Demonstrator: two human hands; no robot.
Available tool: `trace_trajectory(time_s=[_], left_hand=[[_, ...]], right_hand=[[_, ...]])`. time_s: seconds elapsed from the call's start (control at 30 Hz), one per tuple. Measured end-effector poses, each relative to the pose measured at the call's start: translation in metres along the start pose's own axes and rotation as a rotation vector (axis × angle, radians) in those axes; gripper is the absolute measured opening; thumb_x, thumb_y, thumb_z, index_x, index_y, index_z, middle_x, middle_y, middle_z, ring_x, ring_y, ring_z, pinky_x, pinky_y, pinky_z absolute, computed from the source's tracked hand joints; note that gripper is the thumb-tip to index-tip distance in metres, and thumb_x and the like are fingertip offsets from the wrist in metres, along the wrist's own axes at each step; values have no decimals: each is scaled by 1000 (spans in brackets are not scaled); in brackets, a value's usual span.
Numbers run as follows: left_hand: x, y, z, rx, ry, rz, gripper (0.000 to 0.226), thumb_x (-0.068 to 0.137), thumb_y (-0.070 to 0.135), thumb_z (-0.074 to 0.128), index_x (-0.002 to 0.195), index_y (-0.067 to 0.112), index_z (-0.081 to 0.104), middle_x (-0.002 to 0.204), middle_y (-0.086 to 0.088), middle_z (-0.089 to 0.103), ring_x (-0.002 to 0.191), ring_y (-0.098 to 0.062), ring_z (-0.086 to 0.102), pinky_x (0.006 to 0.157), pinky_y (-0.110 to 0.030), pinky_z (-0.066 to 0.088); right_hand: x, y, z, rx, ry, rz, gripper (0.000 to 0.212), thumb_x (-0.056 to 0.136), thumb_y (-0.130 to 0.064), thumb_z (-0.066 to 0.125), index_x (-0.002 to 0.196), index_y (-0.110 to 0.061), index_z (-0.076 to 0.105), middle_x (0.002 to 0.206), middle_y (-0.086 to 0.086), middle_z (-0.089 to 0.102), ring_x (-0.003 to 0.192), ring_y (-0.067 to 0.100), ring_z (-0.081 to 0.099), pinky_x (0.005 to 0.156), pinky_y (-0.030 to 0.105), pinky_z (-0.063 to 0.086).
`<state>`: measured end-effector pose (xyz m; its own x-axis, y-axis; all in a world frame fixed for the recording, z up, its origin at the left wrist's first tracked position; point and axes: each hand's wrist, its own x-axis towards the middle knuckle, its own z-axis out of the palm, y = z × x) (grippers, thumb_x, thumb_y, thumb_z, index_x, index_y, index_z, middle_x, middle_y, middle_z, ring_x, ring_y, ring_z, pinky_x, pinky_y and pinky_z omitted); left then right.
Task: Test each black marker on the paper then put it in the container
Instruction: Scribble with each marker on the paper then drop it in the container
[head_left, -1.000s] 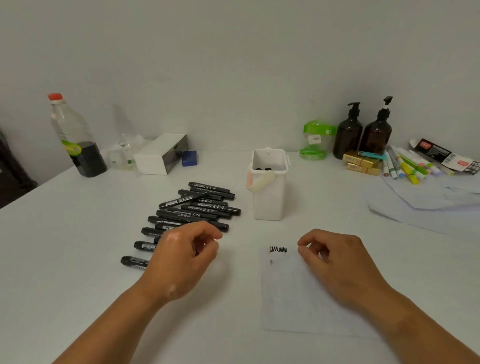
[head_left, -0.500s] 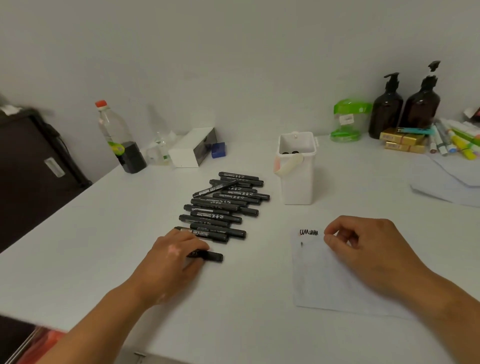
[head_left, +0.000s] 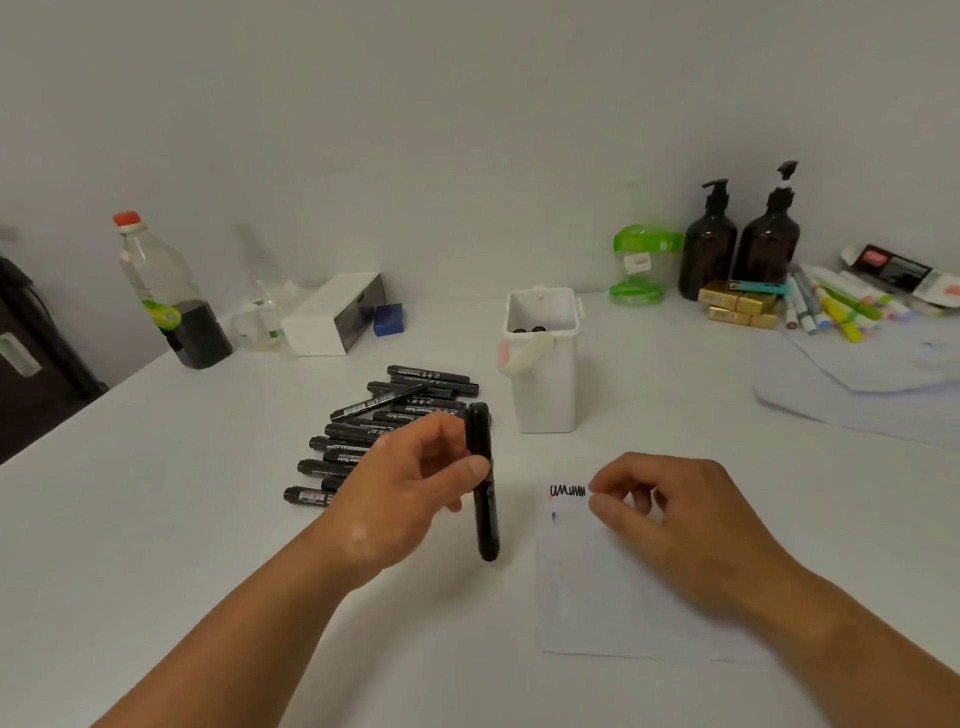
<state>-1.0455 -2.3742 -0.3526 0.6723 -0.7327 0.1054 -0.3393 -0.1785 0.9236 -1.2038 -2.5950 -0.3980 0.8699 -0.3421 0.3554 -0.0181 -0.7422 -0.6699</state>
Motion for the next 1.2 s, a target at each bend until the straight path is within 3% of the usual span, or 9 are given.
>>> trace_trajectory(time_s=[0.07, 0.17, 0.3, 0.43, 0.6, 0.7, 0.87, 1.0, 1.2], left_hand=[[11, 5, 13, -190, -40, -18, 11, 90, 12, 70, 98, 20, 69, 94, -10, 73, 77, -14, 67, 68, -20, 52], [28, 4, 30, -392, -65, -49, 23, 83, 12, 69, 106, 13, 66, 101, -16, 71, 87, -28, 70, 78, -33, 55], [41, -4, 44, -536, -93, -59, 21, 79, 1, 68, 98, 10, 66, 105, -18, 72, 92, -34, 72, 81, -33, 57], [43, -16, 49, -94, -48, 15, 20, 83, 4, 76, 92, 20, 69, 96, 1, 76, 89, -21, 73, 83, -33, 58], [34, -24, 57, 436, -71, 295, 26, 94, 27, 66, 120, 31, 64, 90, 29, 65, 87, 3, 61, 75, -5, 40], [31, -24, 64, 496, -136, 362, 27, 101, 33, 51, 125, 26, 61, 92, 24, 60, 86, 2, 56, 75, -10, 40], [27, -25, 70, 531, -122, 373, 32, 100, 45, 35, 113, 26, 58, 81, 14, 57, 74, -7, 52, 63, -13, 36], [25, -23, 74, 507, -142, 393, 32, 101, 44, 35, 105, 21, 57, 76, 10, 58, 66, -12, 52, 60, -25, 39], [21, -20, 80, 453, -144, 370, 31, 103, 45, 37, 96, 22, 55, 64, 15, 50, 58, -8, 48, 56, -17, 33]], right_hand=[[0, -1, -2, 75, -24, -2, 7, 85, -50, 69, 86, -43, 71, 83, -31, 67, 71, -1, 58, 64, 6, 40], [3, 4, -4, 193, -53, 41, 31, 79, -66, 57, 104, -50, 67, 100, -29, 70, 69, 2, 57, 66, 13, 45], [8, 10, -7, 292, -68, 147, 23, 89, -46, 73, 109, -46, 62, 91, -14, 74, 74, 23, 60, 70, 27, 50], [14, 16, -12, 378, 25, 223, 22, 87, -22, 80, 94, -41, 72, 84, -9, 76, 76, 17, 66, 72, 25, 50], [15, 8, -10, 507, 7, 259, 19, 82, -21, 84, 91, -35, 75, 80, -7, 75, 66, 4, 61, 66, 18, 46], [14, 1, -5, 615, -15, 258, 14, 75, -25, 76, 88, -29, 74, 70, -9, 69, 59, 6, 59, 60, 15, 46], [11, -5, 1, 745, -51, 268, 23, 72, -34, 76, 94, -26, 74, 71, 0, 68, 61, 14, 58, 58, 25, 49], [10, -7, 7, 760, -66, 274, 26, 72, -40, 75, 94, -26, 73, 72, 3, 70, 61, 14, 58, 56, 24, 49], [9, -11, 18, 790, -97, 301, 21, 78, -42, 74, 87, -23, 69, 64, 6, 56, 58, 17, 49, 48, 26, 40]])
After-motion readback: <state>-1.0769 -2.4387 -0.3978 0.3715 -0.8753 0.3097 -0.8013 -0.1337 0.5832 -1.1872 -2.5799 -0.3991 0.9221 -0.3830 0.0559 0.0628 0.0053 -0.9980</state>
